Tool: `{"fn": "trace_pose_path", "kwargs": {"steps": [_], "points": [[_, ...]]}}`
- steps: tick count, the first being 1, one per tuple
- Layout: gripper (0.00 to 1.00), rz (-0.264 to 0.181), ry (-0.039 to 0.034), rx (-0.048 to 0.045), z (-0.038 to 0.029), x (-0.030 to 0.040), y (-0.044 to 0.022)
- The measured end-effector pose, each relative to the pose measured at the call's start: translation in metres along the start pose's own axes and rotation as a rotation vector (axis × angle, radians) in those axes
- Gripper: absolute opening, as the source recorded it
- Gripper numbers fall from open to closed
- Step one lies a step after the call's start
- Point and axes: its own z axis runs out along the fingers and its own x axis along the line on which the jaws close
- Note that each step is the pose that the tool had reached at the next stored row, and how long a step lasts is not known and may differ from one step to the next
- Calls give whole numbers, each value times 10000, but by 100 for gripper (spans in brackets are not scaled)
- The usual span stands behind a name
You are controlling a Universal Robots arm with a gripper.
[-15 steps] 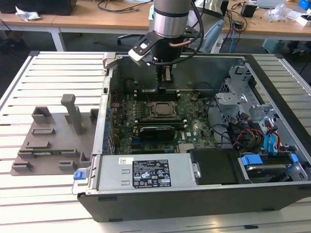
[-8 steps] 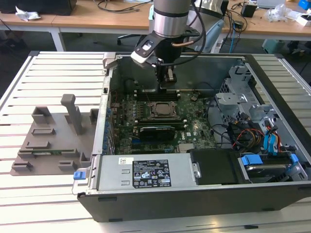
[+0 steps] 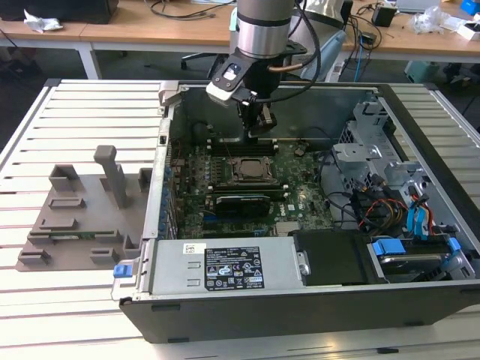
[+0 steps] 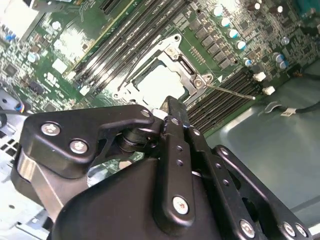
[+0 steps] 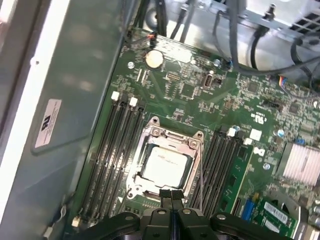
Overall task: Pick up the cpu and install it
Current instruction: 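Install the first cpu locking lever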
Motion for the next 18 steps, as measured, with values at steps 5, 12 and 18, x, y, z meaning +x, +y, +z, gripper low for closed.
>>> {"fn": "trace_pose_path", "kwargs": {"steps": [5, 12, 18], "points": [[11, -994, -27, -54, 0, 0, 0], [11, -2475, -67, -133, 0, 0, 0], [11, -3373, -91, -181, 0, 0, 0]]}}
